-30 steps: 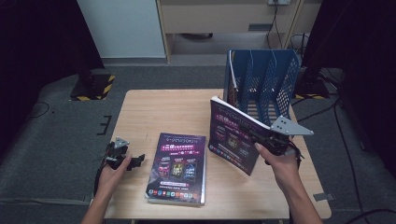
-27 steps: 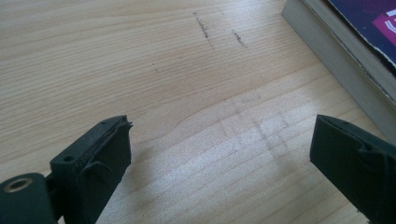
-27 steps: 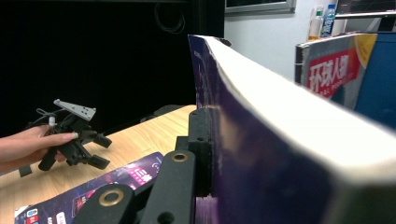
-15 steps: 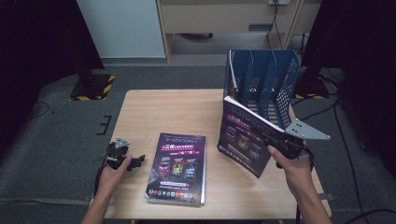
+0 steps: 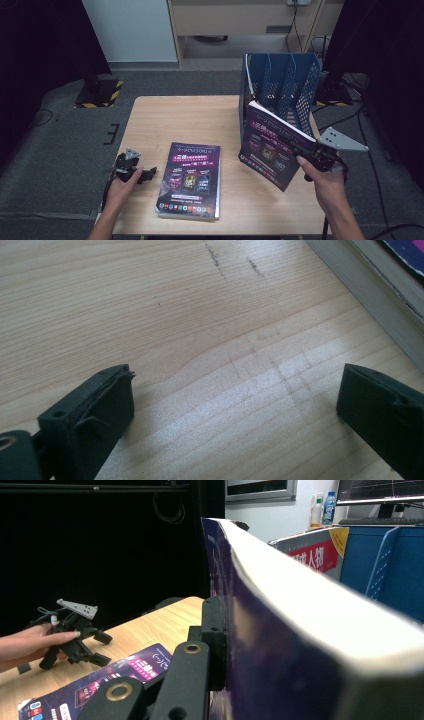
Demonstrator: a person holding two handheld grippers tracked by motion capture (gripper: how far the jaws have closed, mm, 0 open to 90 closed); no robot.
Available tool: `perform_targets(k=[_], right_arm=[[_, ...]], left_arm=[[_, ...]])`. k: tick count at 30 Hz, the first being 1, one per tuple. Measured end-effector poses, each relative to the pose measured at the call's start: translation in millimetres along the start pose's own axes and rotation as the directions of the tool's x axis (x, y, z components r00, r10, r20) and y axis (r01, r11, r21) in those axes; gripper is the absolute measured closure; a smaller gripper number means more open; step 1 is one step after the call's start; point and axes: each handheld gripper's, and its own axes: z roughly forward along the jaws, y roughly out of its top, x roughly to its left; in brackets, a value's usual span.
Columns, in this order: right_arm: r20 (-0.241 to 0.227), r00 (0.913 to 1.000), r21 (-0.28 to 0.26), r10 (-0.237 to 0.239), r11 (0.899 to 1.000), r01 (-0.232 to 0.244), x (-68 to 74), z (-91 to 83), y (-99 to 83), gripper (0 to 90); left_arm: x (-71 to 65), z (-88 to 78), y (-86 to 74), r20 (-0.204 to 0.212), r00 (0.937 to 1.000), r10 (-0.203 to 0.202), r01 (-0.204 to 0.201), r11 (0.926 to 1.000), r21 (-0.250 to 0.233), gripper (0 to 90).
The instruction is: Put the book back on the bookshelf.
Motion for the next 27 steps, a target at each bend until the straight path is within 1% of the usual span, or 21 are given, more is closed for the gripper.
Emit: perform_targets(k=[12,15,16,17,18,19,20,21,22,23,25,27], right_arm=[[-0.008,1.0,-0.007,0.002,1.0,-0.002,2.3,-10.2,18.1,82.6],[-0.002,1.0,-0.01,0.004,1.0,-0.004,1.9,-12.0,28.6,82.6],[-0.002,1.0,-0.01,0.004,1.0,-0.004,1.9,-12.0,28.6,82.6],[0.002,1.0,-0.011,0.003,1.0,-0.003,1.9,-12.5,35.6,82.6],[0.002,1.0,-0.011,0.003,1.0,-0.003,1.9,-12.5,35.6,82.6],[0.006,0.9999,-0.016,0.012,1.0,-0.012,1.0,-12.2,42.1,82.6],[0.006,0.9999,-0.016,0.012,1.0,-0.012,1.0,-12.2,42.1,82.6],[0.01,0.9999,-0.022,0.014,1.0,-0.013,-0.2,-12.1,47.9,82.6],[0.01,0.9999,-0.022,0.014,1.0,-0.013,-0.2,-12.1,47.9,82.6],[0.016,0.9997,-0.03,0.02,0.999,-0.02,-1.5,-12.0,54.5,82.6],[0.021,0.9996,-0.029,0.02,0.999,-0.02,-2.5,-11.6,57.7,82.5],[0.042,0.999,-0.014,0.019,1.0,-0.018,-6.5,-8.5,65.2,82.6]], left_arm=[[-1.1,0.0,-0.1,-0.004,1.0,0.0,0.0,1.0,0.001,0.0],[-1.2,0.1,-0.1,-0.003,1.0,0.0,0.0,1.0,0.002,0.0],[-1.2,0.1,-0.1,-0.003,1.0,0.0,0.0,1.0,0.002,0.0],[-1.1,0.2,0.0,-0.002,1.0,0.0,0.0,1.0,0.002,0.0],[-1.1,0.2,0.0,-0.002,1.0,0.0,0.0,1.0,0.002,0.0],[-1.1,0.2,0.0,-0.001,1.0,0.0,0.0,1.0,0.002,0.0],[-1.1,0.2,0.0,-0.001,1.0,0.0,0.0,1.0,0.002,0.0],[-1.2,0.2,0.0,-0.001,1.0,0.0,0.0,1.0,0.002,0.0],[-1.1,0.2,0.0,-0.001,1.0,0.0,0.0,1.0,0.002,0.0],[-1.2,0.2,0.0,-0.001,1.0,0.0,0.0,1.0,0.002,0.0],[-1.2,0.2,0.0,-0.001,1.0,0.0,0.0,1.0,0.002,0.0],[-1.2,0.2,0.0,-0.002,1.0,0.0,0.0,1.0,0.002,0.0]])
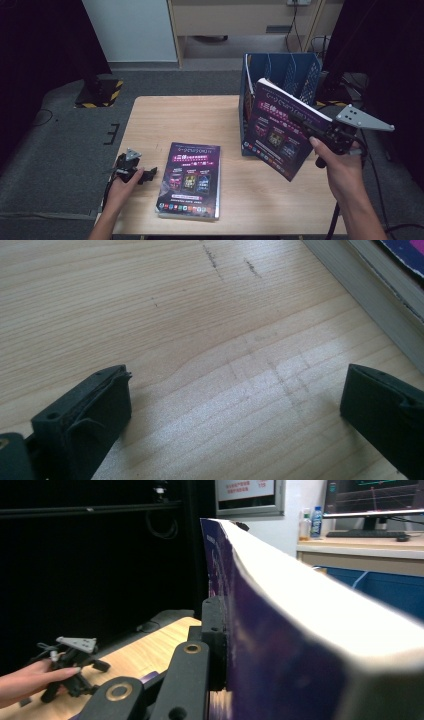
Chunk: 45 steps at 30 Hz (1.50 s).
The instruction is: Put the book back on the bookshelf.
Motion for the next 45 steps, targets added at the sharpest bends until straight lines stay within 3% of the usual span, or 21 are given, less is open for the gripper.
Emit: perform_targets(k=[15,23,30,38,45], right_arm=[[0.102,0.9948,0.02,0.011,1.0,-0.014,-25.3,-2.6,8.1,82.6],[0.169,0.9854,0.038,0.02,0.999,-0.027,-35.3,1.9,11.0,82.6],[0.234,0.9721,0.039,0.019,0.999,-0.029,-43.6,14.2,16.7,82.5],[0.323,0.9462,0.067,-0.017,0.998,-0.005,-52.8,35.3,22.2,82.6],[0.354,0.9351,0.079,-0.018,0.997,-0.011,-56.7,45.2,23.6,82.5]], left_arm=[[-0.3,0.0,0.0,0.001,1.0,0.0,0.0,1.0,0.0,0.0],[-0.3,0.1,0.0,0.001,1.0,0.0,0.0,1.0,-0.001,0.0],[-1.0,0.1,-0.1,0.0,1.0,-0.002,0.002,1.0,-0.002,0.0],[-1.8,0.0,-0.3,-0.003,1.0,-0.003,0.003,1.0,-0.003,0.0],[-1.8,0.1,-0.2,-0.002,1.0,-0.003,0.003,1.0,-0.002,0.0]])
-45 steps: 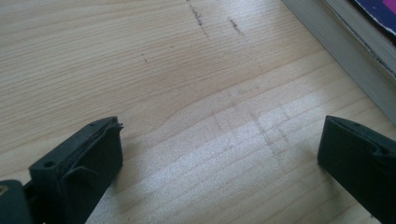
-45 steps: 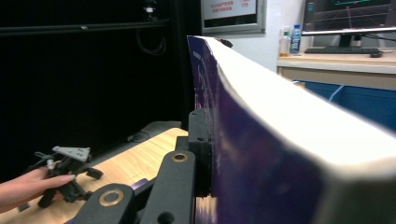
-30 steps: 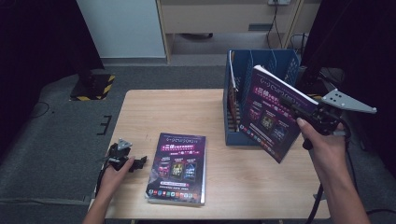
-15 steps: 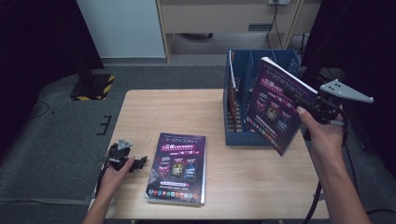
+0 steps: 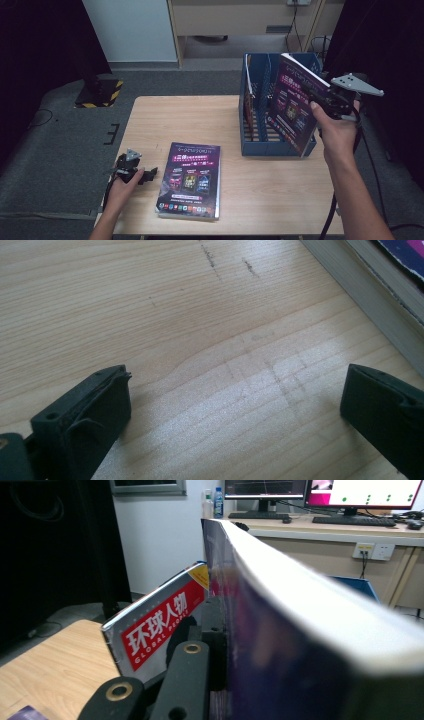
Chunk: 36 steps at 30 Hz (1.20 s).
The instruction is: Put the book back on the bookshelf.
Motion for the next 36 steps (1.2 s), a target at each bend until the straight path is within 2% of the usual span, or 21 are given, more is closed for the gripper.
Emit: perform_targets(k=[9,27,36], right_arm=[[0.072,0.9974,0.004,0.005,1.0,-0.005,-0.4,20.6,1.3,82.6],[0.131,0.9901,-0.011,0.051,0.999,-0.05,-2.2,55.4,4.3,82.6],[0.152,0.9871,-0.018,0.05,0.999,-0.048,-1.6,70.9,2.8,82.6]], left_arm=[[-0.2,-0.1,0.0,-0.001,1.0,0.0,0.0,1.0,0.001,0.0],[-0.2,-0.1,0.1,-0.001,1.0,0.0,0.0,1.0,0.001,0.0],[-0.2,0.1,0.3,0.001,1.0,0.002,-0.002,1.0,0.002,0.0]])
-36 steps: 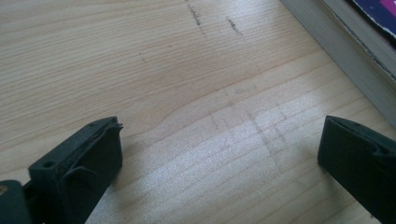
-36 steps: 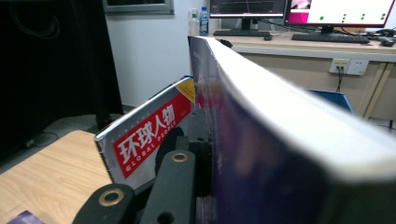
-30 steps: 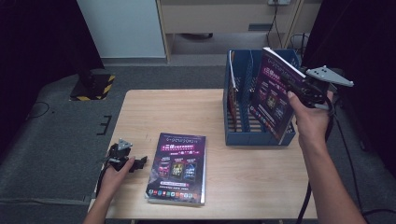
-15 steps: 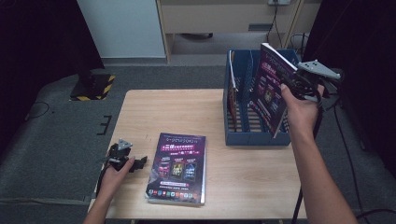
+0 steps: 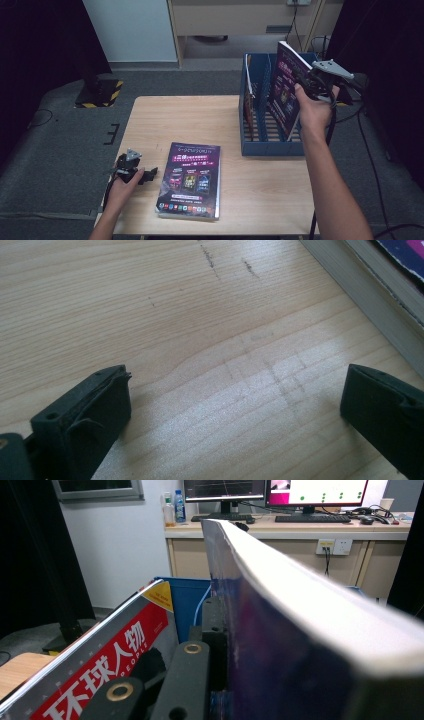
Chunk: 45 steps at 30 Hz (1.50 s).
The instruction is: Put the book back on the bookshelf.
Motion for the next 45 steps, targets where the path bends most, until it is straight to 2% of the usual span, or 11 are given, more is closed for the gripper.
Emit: perform_targets(k=[9,32,45], right_arm=[[0.014,0.9999,-0.013,-0.004,1.0,0.004,4.4,10.7,-4.1,82.6],[0.036,0.9993,-0.03,-0.008,1.0,0.009,9.5,18.0,-10.4,82.6],[0.047,0.9988,-0.021,-0.016,1.0,0.017,12.3,30.2,-25.3,82.6]], left_arm=[[0.0,0.2,0.3,0.001,1.0,0.001,-0.001,1.0,0.0,0.0],[-0.1,0.5,0.7,0.001,1.0,0.004,-0.004,1.0,0.001,0.0],[-0.2,0.7,0.8,0.002,1.0,0.004,-0.004,1.0,0.001,0.0]])
